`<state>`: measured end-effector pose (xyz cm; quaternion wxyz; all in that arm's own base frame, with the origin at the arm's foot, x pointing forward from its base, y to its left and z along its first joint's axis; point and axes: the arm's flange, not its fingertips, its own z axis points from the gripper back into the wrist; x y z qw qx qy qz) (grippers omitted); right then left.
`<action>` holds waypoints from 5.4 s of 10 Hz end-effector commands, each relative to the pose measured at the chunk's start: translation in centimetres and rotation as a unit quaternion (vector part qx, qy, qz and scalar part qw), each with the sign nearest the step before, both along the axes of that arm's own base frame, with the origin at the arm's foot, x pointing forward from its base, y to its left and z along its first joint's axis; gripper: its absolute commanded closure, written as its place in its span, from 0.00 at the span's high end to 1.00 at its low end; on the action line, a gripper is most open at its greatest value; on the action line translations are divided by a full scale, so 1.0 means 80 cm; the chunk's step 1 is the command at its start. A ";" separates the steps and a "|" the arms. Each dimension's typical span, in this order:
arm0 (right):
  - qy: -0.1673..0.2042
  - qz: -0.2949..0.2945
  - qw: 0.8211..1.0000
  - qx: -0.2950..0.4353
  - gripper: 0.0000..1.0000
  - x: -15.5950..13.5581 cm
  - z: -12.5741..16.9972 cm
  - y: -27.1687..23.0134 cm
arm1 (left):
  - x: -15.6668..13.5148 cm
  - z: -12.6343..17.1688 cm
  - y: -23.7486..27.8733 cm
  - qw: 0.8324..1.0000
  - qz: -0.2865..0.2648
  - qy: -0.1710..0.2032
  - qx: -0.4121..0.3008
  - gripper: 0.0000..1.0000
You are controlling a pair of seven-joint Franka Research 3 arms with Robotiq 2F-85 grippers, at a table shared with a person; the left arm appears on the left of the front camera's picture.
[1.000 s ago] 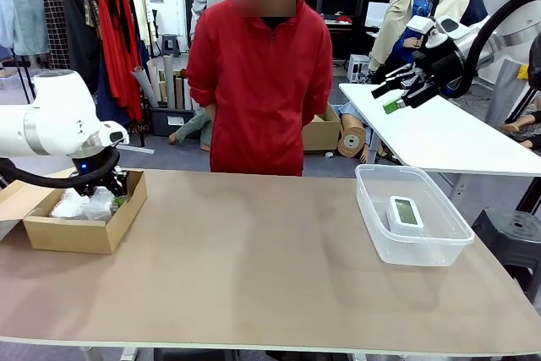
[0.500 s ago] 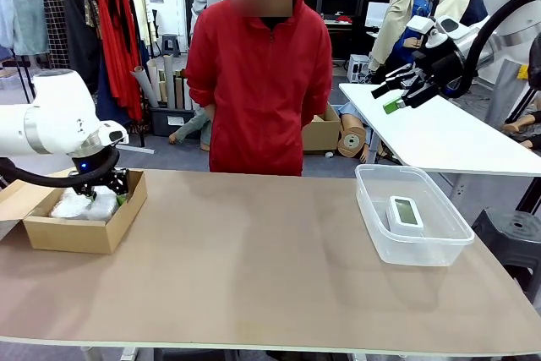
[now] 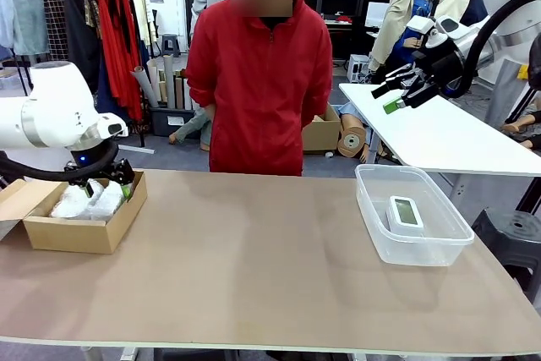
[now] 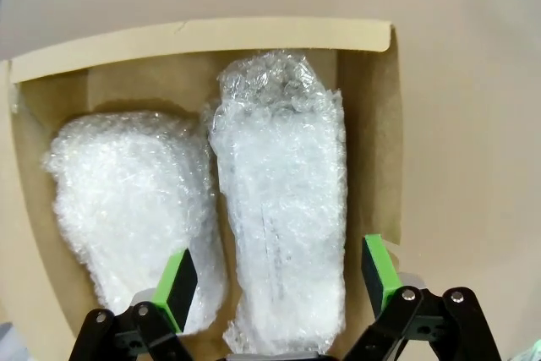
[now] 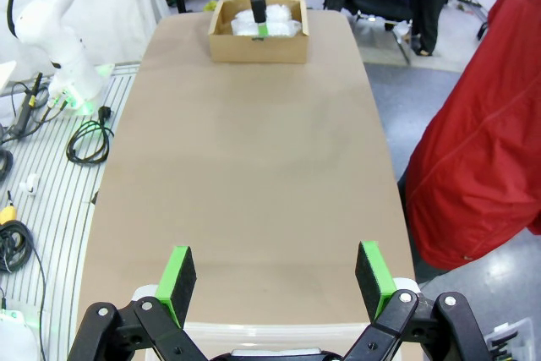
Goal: Separate and place wrapped and unwrapped clocks.
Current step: If the picked Digital clock is wrapped, place it in the Package Box ; if not, place it in the Organizing box.
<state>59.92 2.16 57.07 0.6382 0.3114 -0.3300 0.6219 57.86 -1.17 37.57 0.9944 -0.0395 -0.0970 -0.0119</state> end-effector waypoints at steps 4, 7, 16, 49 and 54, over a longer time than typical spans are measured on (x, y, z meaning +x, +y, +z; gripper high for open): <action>-0.001 0.001 1.000 0.001 1.00 -0.001 0.002 0.001 | -0.017 0.046 -0.013 0.999 -0.028 -0.018 0.011 1.00; -0.001 0.001 1.000 0.001 1.00 -0.001 0.002 0.001 | -0.010 0.050 -0.018 1.000 -0.019 -0.021 0.007 1.00; -0.001 0.001 1.000 0.001 1.00 -0.001 0.002 0.001 | -0.010 0.050 -0.018 1.000 -0.019 -0.021 0.007 1.00; -0.001 0.001 1.000 0.001 1.00 -0.001 0.002 0.001 | -0.017 0.239 -0.041 0.672 -0.679 -0.275 -0.111 1.00; -0.001 0.001 1.000 0.001 1.00 -0.001 0.002 0.001 | -0.015 0.244 -0.046 0.665 -0.679 -0.293 -0.100 1.00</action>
